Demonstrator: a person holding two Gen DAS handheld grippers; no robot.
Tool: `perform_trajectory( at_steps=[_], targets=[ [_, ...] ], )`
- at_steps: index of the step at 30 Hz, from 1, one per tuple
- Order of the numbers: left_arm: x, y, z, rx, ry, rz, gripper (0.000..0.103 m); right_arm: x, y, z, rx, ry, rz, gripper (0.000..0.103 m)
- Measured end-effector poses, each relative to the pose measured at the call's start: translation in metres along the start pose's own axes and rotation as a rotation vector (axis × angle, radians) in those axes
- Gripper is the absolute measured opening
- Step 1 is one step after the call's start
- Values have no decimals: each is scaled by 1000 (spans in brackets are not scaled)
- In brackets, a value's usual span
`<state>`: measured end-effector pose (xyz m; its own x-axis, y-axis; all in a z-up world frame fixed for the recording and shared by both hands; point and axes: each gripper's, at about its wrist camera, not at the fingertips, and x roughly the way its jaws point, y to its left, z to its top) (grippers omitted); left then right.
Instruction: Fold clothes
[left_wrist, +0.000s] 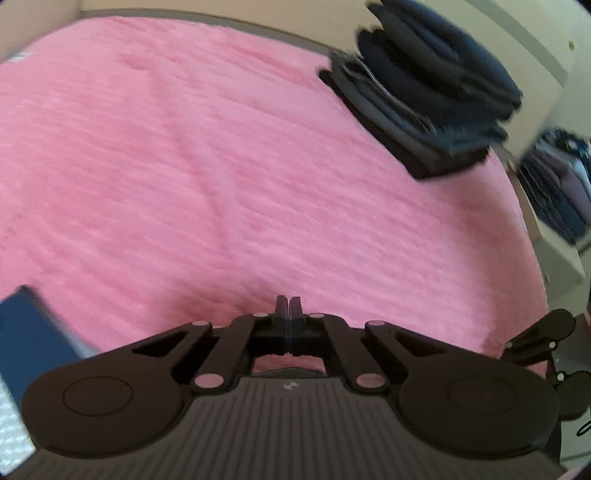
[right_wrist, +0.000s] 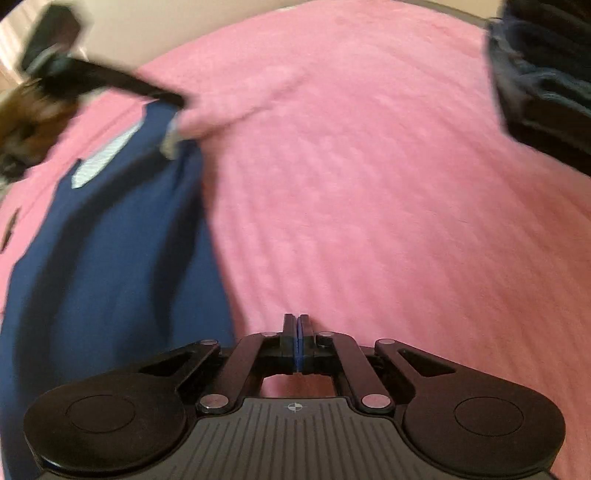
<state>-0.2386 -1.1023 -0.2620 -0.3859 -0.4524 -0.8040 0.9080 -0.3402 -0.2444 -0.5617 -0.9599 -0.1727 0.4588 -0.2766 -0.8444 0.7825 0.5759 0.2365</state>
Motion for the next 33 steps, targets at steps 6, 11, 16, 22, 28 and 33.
perform_trajectory(
  at_steps=[6,11,16,22,28,33],
  targets=[
    [-93,25,-69,-86,-44,160,15,-33,33,-13,-136,-15,75,65],
    [-171,16,-177,-228,-29,364,25,-39,75,-25,-300,-35,206,67],
    [-216,-38,-293,-357,-13,495,27,-17,99,-56,-506,53,256,67],
    [-211,-127,-392,-396,-39,498,30,-13,82,-77,-572,-4,200,68],
    [-206,-156,-445,-364,-188,545,32,-22,83,-99,-605,-132,136,80],
    [-203,-175,-448,-216,-223,624,33,-33,91,-118,-682,-243,57,80]
  ],
)
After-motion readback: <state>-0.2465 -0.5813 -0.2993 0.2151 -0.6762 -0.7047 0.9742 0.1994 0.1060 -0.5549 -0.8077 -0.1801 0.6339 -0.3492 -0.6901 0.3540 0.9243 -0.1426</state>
